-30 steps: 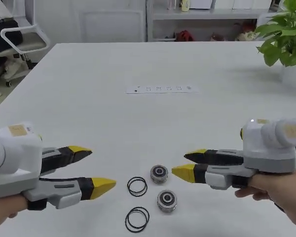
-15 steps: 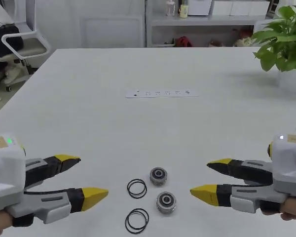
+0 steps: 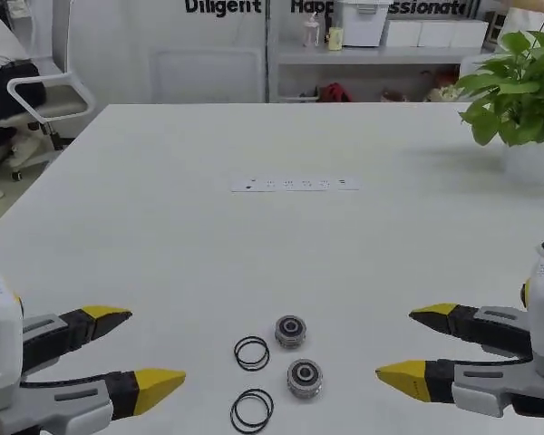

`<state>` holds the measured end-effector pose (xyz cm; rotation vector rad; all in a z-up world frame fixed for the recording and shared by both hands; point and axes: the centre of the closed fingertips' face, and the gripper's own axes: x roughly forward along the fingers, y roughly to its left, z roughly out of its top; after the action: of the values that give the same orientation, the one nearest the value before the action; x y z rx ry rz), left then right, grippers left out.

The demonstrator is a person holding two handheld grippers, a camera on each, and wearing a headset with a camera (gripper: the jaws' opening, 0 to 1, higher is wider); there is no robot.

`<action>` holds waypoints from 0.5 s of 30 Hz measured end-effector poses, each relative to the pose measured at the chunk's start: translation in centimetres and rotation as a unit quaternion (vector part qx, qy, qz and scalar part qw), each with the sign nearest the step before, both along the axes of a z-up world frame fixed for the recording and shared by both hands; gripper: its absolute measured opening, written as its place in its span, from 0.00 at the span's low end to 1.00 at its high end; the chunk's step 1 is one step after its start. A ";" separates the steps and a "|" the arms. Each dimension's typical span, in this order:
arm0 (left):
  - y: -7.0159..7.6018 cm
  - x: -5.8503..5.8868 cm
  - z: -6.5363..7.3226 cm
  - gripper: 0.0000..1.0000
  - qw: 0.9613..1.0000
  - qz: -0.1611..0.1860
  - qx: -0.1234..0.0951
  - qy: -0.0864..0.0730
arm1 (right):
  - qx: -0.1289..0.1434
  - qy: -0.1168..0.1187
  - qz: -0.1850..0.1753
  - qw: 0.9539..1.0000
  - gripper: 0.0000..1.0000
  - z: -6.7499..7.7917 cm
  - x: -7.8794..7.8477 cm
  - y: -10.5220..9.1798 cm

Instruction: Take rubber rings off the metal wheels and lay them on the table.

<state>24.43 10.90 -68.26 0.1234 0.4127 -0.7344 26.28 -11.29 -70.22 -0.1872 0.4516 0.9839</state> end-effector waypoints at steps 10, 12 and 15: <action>-0.4 -1.0 0.4 0.60 1.000 -0.003 0.006 -0.009 | -0.011 -0.007 -0.002 1.000 0.55 0.2 -1.0 -0.8; -0.4 -1.2 0.4 0.60 1.000 -0.002 0.007 -0.009 | -0.010 -0.008 -0.004 1.000 0.55 0.3 -1.1 -1.0; -0.5 -1.5 0.5 0.60 1.000 0.000 0.005 -0.009 | -0.009 -0.009 -0.006 1.000 0.55 0.5 -1.3 -1.0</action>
<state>22.88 10.42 -67.80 0.1399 0.4003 -0.7311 24.94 -12.30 -69.75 -0.2083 0.4451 0.9662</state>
